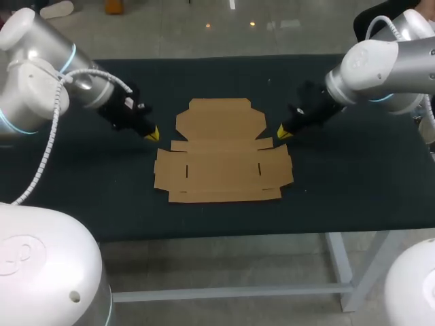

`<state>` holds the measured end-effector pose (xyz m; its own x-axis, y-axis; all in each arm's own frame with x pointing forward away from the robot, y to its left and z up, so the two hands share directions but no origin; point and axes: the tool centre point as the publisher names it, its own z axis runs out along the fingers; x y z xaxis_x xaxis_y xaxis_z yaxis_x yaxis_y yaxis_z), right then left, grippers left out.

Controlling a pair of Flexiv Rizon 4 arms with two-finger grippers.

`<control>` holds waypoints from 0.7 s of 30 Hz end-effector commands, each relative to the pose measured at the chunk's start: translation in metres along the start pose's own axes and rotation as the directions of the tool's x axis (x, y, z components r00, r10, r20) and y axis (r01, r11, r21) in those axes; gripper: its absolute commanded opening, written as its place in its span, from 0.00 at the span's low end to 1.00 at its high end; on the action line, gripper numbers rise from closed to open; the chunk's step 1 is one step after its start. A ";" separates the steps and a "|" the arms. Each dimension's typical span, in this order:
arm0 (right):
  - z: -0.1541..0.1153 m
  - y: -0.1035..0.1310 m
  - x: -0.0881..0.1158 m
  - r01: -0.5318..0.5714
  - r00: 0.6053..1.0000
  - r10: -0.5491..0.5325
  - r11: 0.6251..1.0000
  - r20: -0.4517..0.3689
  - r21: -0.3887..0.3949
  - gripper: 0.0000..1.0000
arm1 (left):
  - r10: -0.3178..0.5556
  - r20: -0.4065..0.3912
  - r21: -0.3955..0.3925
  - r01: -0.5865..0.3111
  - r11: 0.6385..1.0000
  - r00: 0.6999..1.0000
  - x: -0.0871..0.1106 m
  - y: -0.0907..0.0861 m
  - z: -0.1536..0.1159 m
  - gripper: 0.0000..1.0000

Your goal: Assemble the packaging by folding the flat box into shape, placing the metal phone stand inside, and closing the box properly

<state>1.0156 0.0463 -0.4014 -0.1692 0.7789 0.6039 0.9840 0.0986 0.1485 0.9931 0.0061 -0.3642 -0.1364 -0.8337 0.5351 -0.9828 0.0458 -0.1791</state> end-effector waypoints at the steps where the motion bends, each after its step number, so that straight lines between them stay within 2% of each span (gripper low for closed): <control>1: 0.009 0.004 -0.003 -0.004 1.000 0.004 1.000 -0.014 0.012 0.00 | -0.001 -0.005 -0.005 0.001 1.000 1.000 -0.002 -0.001 0.004 0.00; 21: 0.021 0.003 -0.006 -0.065 0.998 0.065 0.998 -0.008 -0.017 0.00 | 0.006 -0.032 -0.031 -0.007 1.000 0.999 -0.006 -0.007 0.024 0.00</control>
<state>1.0199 0.0526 -0.4187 -0.1060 0.7770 0.6205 0.9918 0.0375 0.1225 0.9963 -0.0013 -0.3786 -0.1465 -0.8180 0.5562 -0.9842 0.0638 -0.1653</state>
